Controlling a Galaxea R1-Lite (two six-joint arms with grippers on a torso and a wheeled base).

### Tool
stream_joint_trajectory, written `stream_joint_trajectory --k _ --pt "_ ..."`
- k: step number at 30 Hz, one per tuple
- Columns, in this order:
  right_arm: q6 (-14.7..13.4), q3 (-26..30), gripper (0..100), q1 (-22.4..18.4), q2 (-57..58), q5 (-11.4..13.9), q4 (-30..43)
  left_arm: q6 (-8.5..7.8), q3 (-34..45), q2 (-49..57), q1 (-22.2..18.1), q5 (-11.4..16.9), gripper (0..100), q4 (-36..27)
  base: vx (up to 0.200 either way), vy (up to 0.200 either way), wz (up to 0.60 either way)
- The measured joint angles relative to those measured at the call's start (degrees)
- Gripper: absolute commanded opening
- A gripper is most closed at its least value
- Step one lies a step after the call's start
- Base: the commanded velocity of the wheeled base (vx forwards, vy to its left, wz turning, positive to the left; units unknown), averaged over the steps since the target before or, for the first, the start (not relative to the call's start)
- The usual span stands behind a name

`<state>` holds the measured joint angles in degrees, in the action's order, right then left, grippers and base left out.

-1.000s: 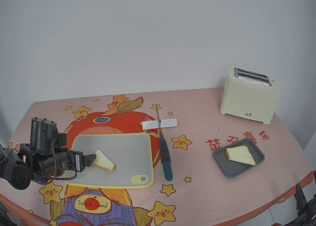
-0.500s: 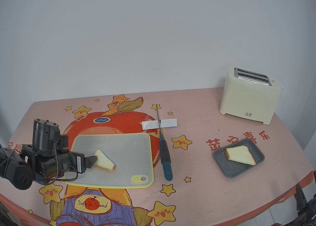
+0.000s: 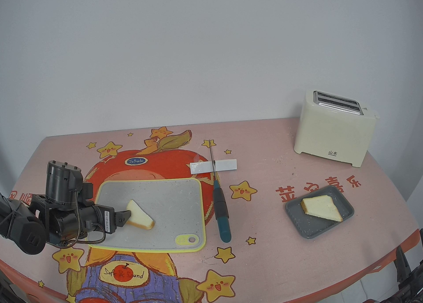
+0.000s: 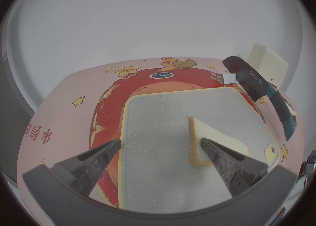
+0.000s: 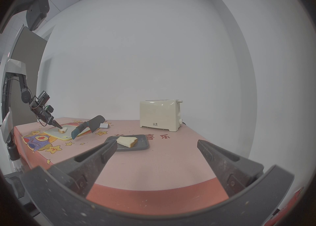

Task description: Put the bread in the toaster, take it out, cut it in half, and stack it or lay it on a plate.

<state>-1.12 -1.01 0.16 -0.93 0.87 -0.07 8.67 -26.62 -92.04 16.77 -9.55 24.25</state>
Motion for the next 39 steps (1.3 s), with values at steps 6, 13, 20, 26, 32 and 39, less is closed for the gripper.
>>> stream_joint_trajectory --k 6,13,20,26,32,39 --pt "0.0 0.0 100 0.0 0.0 0.0 0.0 0.00 0.0 0.0 0.0 0.0 100 0.0 0.000 0.000 0.00" --pt "0.0 0.0 100 0.0 0.0 0.0 0.0 -0.11 0.3 0.0 0.0 -0.1 0 0.0 0.000 0.000 0.00" --pt "0.0 0.0 100 0.0 0.0 0.0 0.0 -0.07 0.5 0.0 0.1 0.1 0 0.0 0.000 0.000 0.00" --pt "0.0 0.0 100 0.0 0.0 0.0 0.0 -0.09 0.4 0.0 0.0 0.0 0 -0.1 0.000 0.000 0.00" --pt "0.0 0.0 100 0.0 0.0 0.0 0.0 -0.09 0.4 0.0 0.0 0.0 0 -0.1 0.000 0.000 0.00" --pt "0.0 0.0 100 0.0 0.0 0.0 0.0 -0.07 0.4 0.0 0.0 0.0 0 -0.1 0.000 0.000 0.00"
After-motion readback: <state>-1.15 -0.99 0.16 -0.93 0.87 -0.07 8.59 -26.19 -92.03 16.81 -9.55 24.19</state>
